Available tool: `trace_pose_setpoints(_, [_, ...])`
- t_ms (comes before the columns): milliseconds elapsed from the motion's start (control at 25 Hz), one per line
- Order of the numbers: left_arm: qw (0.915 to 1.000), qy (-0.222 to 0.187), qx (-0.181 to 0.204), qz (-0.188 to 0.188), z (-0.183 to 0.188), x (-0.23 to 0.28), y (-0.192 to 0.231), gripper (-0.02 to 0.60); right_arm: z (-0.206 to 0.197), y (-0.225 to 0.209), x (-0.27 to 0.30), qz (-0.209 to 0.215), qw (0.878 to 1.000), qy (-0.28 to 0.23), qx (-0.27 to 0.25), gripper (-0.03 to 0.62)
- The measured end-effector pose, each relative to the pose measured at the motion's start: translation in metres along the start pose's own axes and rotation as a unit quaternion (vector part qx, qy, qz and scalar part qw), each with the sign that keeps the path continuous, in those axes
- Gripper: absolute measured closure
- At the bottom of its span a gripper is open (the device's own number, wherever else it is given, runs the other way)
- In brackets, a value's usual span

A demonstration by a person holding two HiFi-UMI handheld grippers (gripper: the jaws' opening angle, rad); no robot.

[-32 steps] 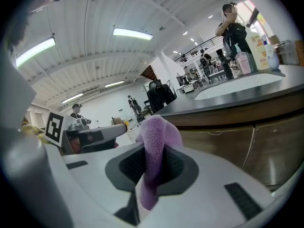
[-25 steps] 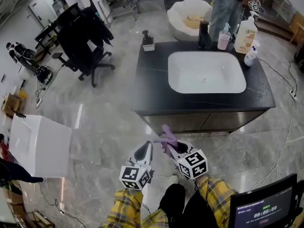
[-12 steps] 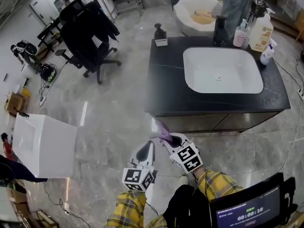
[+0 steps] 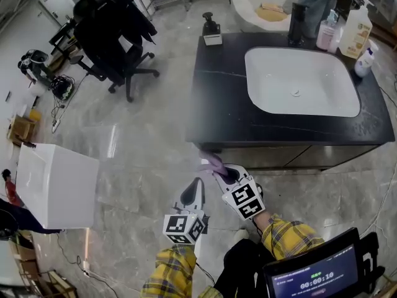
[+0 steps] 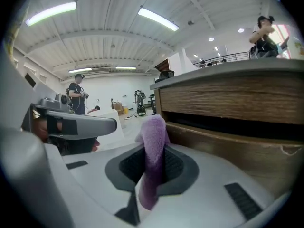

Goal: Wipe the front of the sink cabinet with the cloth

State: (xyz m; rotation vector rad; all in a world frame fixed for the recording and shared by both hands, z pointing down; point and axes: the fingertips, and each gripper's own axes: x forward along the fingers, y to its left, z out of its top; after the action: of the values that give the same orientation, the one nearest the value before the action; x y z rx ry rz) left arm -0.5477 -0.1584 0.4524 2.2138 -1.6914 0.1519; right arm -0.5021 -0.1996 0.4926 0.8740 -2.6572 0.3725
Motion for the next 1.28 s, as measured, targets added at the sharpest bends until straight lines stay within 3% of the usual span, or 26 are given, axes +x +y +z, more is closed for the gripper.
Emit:
trace_pose_setpoints(280, [0.9999,-0.01,-0.002,0.007,-0.019,0.018,0.0,0.575,-0.013,-0.042,0.0,-0.058,0.998,-0.025,0.011,0.554])
trace_pose_setpoints(600, [0.9994,-0.032,-0.015,-0.004,-0.015,0.041,-0.027,0.574,-0.027,-0.103,-0.062,-0.122,0.99,-0.055,0.049,0.554])
trace_pose_setpoints(920, [0.9967,-0.016,-0.02,-0.077,-0.033,0.077,-0.104,0.575,-0.068,-0.173,-0.148,-0.213,0.972,-0.052,0.091,0.554])
trace_pose_setpoints(1280, [0.9893,-0.003,0.005,-0.146,-0.043,0.098,-0.185,0.575,-0.099,-0.239,-0.242,-0.315,0.937,-0.061,0.139,0.554])
